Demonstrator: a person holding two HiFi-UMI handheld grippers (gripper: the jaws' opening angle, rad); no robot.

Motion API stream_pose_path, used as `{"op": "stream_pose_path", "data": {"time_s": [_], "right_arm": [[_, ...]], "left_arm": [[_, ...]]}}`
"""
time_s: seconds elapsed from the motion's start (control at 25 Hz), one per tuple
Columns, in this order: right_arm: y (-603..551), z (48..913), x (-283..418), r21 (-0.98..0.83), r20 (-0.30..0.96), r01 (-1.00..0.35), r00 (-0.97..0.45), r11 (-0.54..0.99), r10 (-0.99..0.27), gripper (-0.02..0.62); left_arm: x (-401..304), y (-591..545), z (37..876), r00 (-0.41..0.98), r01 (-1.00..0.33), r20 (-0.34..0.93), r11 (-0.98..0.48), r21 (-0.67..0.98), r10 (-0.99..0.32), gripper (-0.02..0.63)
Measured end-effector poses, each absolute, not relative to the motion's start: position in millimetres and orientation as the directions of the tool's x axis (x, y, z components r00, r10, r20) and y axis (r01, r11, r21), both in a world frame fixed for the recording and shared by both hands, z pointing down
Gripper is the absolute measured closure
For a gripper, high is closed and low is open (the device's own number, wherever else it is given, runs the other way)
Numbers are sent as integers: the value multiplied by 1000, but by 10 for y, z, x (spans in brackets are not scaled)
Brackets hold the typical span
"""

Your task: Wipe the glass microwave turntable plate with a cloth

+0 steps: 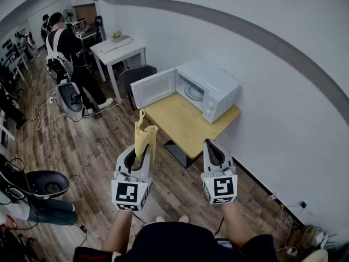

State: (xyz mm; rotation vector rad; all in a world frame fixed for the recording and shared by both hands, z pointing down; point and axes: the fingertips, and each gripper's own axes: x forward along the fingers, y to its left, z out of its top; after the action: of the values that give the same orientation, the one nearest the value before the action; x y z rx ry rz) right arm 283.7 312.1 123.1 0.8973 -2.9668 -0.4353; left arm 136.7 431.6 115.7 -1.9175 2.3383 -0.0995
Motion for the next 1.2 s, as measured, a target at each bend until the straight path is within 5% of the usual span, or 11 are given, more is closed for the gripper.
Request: {"op": "stream_pose_path", "data": {"time_s": [1.2], "right_arm": [[2862,1503,3077,238,-31,-486,-869,841,-493,584]], "left_arm": [[1736,4112,1403,-236,-965,-12,236,-112,-972,523]]}}
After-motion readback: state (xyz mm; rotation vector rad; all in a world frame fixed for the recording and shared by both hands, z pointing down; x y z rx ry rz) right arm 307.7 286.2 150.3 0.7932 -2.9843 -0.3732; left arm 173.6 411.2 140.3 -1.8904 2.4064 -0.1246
